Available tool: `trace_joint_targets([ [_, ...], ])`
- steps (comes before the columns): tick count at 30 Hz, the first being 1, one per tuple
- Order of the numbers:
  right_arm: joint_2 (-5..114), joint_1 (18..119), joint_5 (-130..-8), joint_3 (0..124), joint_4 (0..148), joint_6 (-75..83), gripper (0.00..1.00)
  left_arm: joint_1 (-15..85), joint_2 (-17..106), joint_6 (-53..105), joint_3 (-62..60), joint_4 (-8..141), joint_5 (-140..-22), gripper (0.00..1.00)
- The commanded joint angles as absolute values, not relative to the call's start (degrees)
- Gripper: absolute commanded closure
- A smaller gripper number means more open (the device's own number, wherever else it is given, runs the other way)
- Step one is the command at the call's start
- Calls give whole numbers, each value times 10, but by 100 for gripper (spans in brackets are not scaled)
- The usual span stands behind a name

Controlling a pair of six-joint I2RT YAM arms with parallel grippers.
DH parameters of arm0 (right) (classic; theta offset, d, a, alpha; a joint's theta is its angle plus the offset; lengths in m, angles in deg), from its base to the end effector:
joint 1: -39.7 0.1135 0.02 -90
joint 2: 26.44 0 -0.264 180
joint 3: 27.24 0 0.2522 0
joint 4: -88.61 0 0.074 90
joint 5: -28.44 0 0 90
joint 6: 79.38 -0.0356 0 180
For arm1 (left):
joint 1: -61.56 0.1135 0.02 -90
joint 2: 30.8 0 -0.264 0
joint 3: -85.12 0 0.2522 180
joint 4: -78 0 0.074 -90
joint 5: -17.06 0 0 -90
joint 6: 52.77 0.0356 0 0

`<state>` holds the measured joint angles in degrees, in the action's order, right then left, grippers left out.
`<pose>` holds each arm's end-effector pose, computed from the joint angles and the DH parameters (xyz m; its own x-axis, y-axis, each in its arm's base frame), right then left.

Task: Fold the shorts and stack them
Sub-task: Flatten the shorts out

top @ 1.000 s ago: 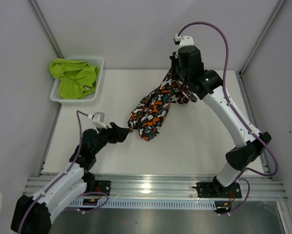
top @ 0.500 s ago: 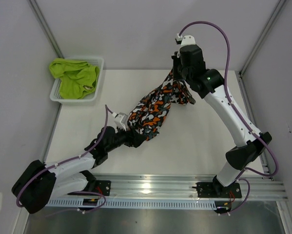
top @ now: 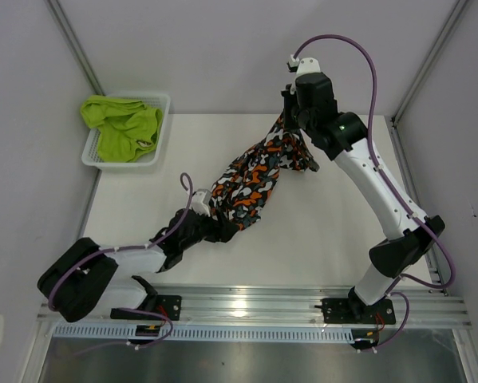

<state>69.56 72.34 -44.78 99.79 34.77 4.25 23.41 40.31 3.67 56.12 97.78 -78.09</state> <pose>0.3115 0.1873 0.4642 -0.3569 -0.1024 -0.9285 -0.2543 0.9671 -0.0090 0.1733 -0.1402 0.1526 -0.6252 -0.2090 -0.7520 0.4019 0.7397 -0.5398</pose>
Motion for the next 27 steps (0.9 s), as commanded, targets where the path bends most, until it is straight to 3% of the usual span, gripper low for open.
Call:
trace_joint_targets([
  [1,684,718,-459,1006,370,44,100,229,441,17,571,1078,-773,24],
  [13,678,711,-468,989,379,39,100,208,668,-100,587,1380,-757,29],
  [17,678,706,-471,987,380,39,100,200,713,-114,595,1454,-732,36],
  [24,678,702,-481,978,387,38,100,197,741,-112,573,1447,-701,46],
  [27,676,702,-484,972,391,35,100,197,747,-110,564,1445,-684,59],
])
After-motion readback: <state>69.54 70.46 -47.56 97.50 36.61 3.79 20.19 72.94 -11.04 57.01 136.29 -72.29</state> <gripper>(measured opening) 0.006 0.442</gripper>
